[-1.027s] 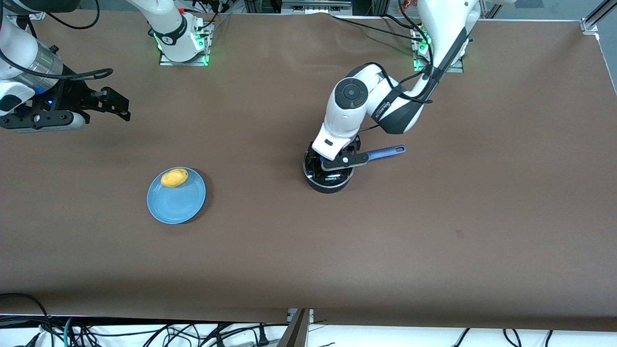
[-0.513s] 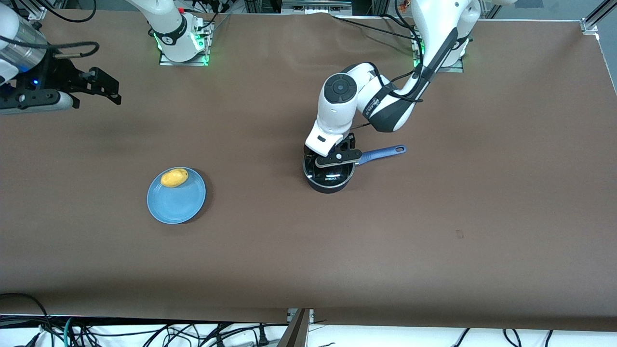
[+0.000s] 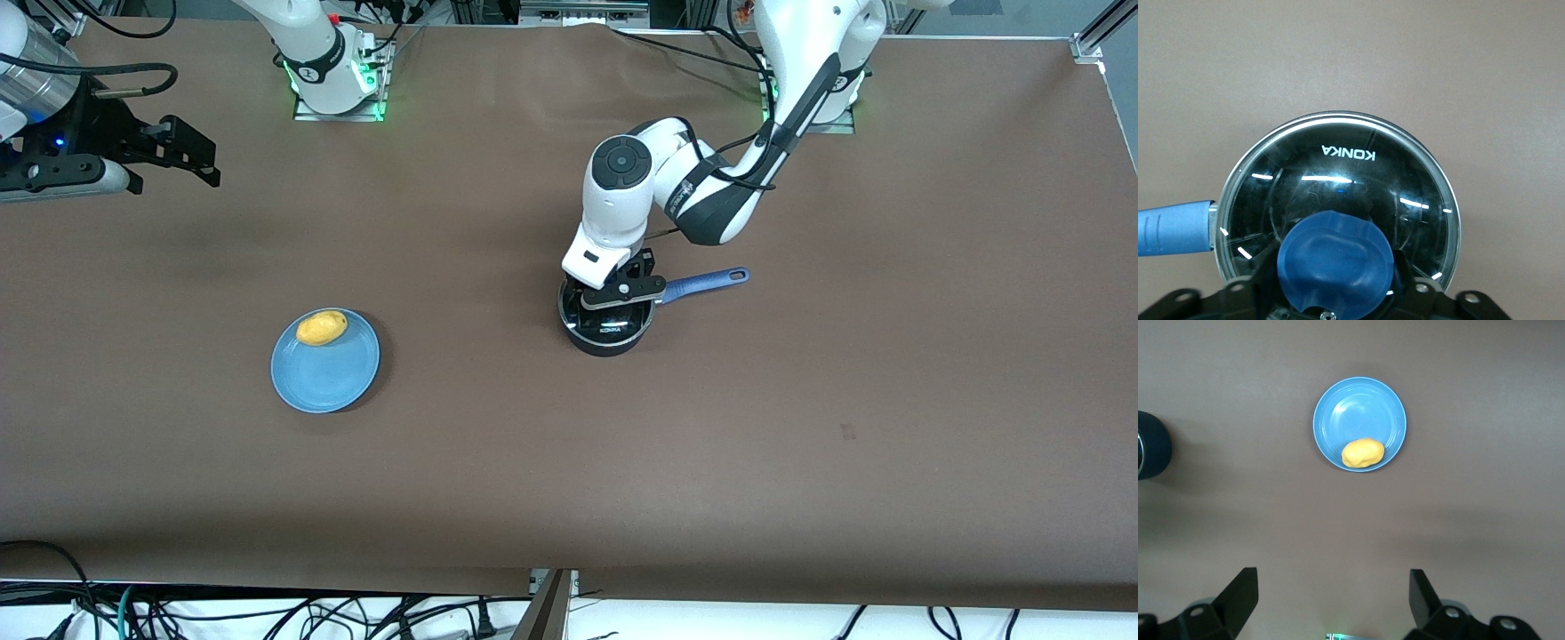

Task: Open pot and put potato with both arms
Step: 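Close the left gripper on the blue lid knob, then lift the lid with the left gripper while the right gripper reaches the potato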

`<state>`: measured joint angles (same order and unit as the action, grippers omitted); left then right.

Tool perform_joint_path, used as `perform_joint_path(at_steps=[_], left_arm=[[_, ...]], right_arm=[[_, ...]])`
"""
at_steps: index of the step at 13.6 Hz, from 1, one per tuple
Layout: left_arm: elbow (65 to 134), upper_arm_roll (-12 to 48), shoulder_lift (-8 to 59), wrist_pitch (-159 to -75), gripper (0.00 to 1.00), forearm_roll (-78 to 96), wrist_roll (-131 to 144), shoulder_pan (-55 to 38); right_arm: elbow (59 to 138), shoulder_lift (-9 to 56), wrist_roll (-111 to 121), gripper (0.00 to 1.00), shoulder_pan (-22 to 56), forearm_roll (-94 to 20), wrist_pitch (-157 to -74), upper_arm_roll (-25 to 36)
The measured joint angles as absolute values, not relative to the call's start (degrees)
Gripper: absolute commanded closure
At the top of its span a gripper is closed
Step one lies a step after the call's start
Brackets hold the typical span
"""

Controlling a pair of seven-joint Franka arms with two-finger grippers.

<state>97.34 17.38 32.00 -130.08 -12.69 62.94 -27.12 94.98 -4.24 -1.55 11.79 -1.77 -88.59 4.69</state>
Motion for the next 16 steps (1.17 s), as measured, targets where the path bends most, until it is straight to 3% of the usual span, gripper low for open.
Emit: perform_joint_path(at_steps=[8, 16], left_arm=[[96.3, 17.2, 30.3, -129.3, 0.49, -12.7, 61.7, -25.8], [100.2, 16.7, 22.4, -126.9, 0.49, -6.0, 29.0, -9.0]], right_arm=[[96.1, -1.4, -1.5, 0.0, 11.7, -1.7, -89.6, 4.6], [114.3, 6.0, -6.2, 0.0, 11.3, -1.7, -115.2, 5.0]])
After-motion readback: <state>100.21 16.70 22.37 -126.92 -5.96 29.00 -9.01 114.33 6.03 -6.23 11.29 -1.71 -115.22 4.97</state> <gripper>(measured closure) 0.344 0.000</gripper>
